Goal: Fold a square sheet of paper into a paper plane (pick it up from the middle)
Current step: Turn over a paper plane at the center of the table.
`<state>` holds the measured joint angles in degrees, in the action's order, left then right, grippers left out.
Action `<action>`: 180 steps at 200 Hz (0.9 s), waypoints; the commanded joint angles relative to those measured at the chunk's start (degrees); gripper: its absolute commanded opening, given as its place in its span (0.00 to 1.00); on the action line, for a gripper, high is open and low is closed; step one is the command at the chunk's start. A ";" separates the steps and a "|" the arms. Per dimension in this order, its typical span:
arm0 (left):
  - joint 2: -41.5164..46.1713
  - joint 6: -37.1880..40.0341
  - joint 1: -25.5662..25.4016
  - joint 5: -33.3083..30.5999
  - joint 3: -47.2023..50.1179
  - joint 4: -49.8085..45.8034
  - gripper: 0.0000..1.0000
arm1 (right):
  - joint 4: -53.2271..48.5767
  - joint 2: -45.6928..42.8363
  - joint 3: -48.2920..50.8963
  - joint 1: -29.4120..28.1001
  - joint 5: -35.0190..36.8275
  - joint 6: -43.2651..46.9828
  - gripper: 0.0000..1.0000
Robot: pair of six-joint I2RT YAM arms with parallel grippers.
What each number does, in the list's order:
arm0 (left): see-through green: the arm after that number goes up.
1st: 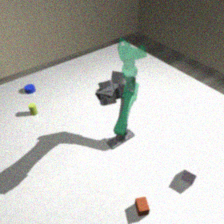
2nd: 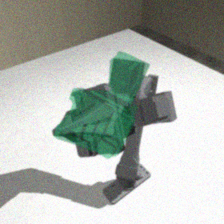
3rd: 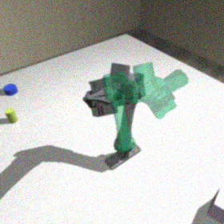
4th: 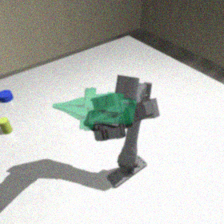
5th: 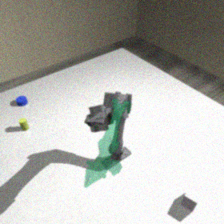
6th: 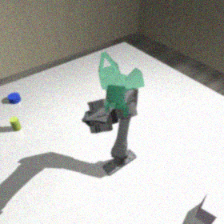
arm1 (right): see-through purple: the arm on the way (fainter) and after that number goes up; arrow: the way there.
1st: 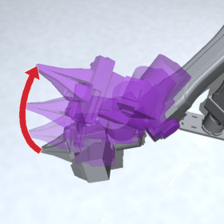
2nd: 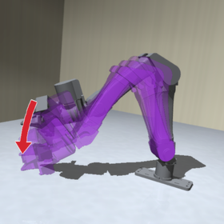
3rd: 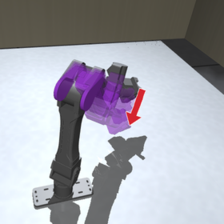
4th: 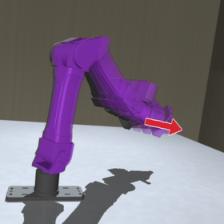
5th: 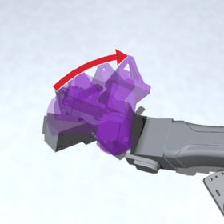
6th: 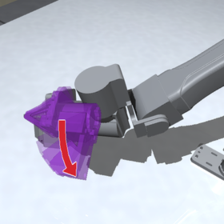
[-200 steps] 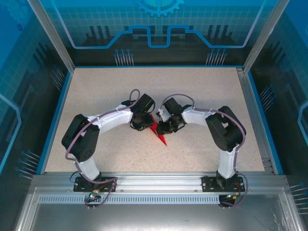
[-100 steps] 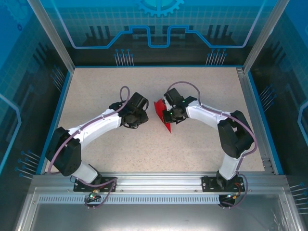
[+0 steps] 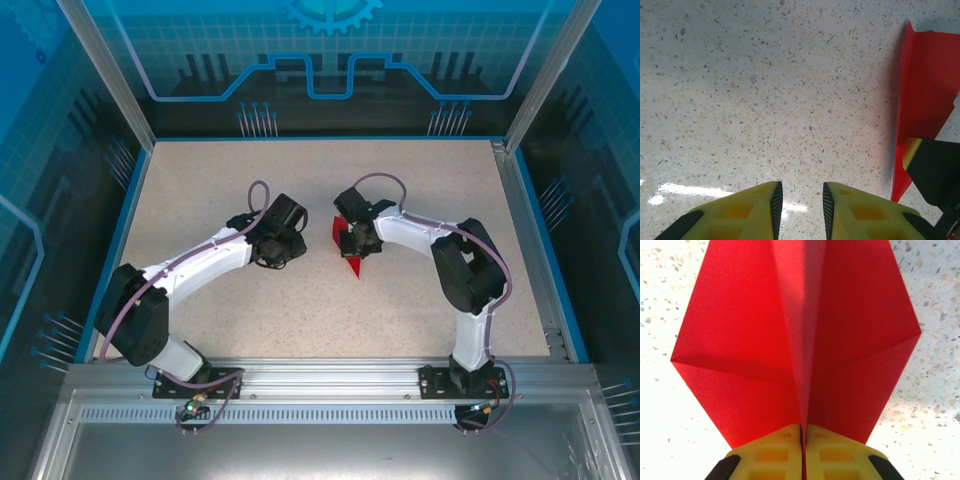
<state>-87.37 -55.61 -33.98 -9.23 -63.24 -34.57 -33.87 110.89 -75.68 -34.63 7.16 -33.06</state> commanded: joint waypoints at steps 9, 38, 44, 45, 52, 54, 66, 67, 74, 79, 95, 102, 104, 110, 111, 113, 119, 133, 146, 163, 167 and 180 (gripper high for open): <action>-0.64 -0.90 0.50 -0.63 0.75 -0.42 0.31 | -0.72 2.10 -0.79 -0.96 1.17 -2.52 0.09; -0.87 -0.86 0.73 -0.26 0.89 -0.38 0.32 | -0.85 3.61 -0.68 -0.98 1.35 -3.20 0.11; -0.83 -0.92 0.73 -0.26 0.95 -0.32 0.32 | -1.01 3.86 -0.59 -0.97 1.60 -3.43 0.12; -0.80 -0.95 0.70 -0.26 0.98 -0.32 0.32 | -1.06 3.87 -0.60 -0.96 1.61 -3.43 0.12; -0.78 -0.95 0.70 -0.26 1.02 -0.26 0.32 | -1.38 4.11 -0.62 -0.96 2.12 -3.59 0.13; -0.78 -0.98 0.72 -0.26 1.02 -0.18 0.31 | -1.40 4.19 -0.55 -1.01 2.15 -3.59 0.13; -0.84 -0.91 0.83 -0.26 1.02 -0.23 0.32 | -1.22 4.58 -0.53 -1.01 2.12 -3.58 0.13; -0.81 -0.95 0.84 -0.26 1.02 -0.24 0.32 | -1.21 4.59 -0.53 -0.99 2.14 -3.54 0.13; -0.83 -0.95 0.77 -0.26 1.02 -0.22 0.32 | -1.13 4.84 -0.56 -0.97 1.85 -3.54 0.14; -0.87 -0.91 0.78 -0.30 1.02 -0.16 0.32 | -0.95 5.06 -0.59 -1.01 1.52 -3.57 0.14; -1.12 -0.85 0.91 -0.02 0.89 -0.13 0.32 | -1.24 6.43 -1.23 -0.96 1.33 -3.48 0.17; -1.29 -0.82 0.92 0.08 0.76 -0.16 0.32 | -1.77 7.15 -1.76 -1.05 1.56 -3.71 0.17; -1.35 -0.77 0.93 0.09 0.69 -0.26 0.32 | -1.85 7.30 -1.84 -1.05 1.70 -3.75 0.17; -1.31 -0.73 0.93 0.07 0.59 -0.32 0.32 | -2.29 7.85 -2.21 -1.05 1.96 -4.00 0.17; -1.31 -0.73 0.93 0.04 0.58 -0.32 0.32 | -2.45 7.94 -2.25 -1.05 2.06 -4.06 0.18; -1.31 -0.72 0.93 0.08 0.58 -0.26 0.32 | -2.72 8.11 -2.45 -1.05 2.20 -4.19 0.18; -1.27 -0.78 0.93 0.01 0.58 -0.32 0.32 | -3.45 8.43 -3.10 -1.13 2.78 -4.38 0.18; -1.14 -0.67 1.02 -0.08 0.58 -0.39 0.32 | -4.81 9.04 -4.40 -1.48 4.40 -4.72 0.22; -1.29 -0.64 1.10 0.00 0.41 -0.40 0.32 | -6.75 9.60 -6.47 -1.59 4.91 -5.07 0.22; -1.37 -0.63 1.17 0.01 0.14 -0.49 0.32 | -8.44 9.37 -8.63 -2.55 6.97 -5.03 0.23; -1.37 -0.62 1.16 -0.01 0.18 -0.50 0.32 | -9.04 9.27 -9.22 -2.90 7.75 -4.96 0.23; -1.50 -0.61 1.16 0.09 -0.11 -0.50 0.32 | -10.27 9.55 -10.97 -3.47 9.03 -4.79 0.26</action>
<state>-88.07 -55.61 -33.32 -9.21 -62.83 -34.57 -39.99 118.26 -83.77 -36.25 12.05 -37.19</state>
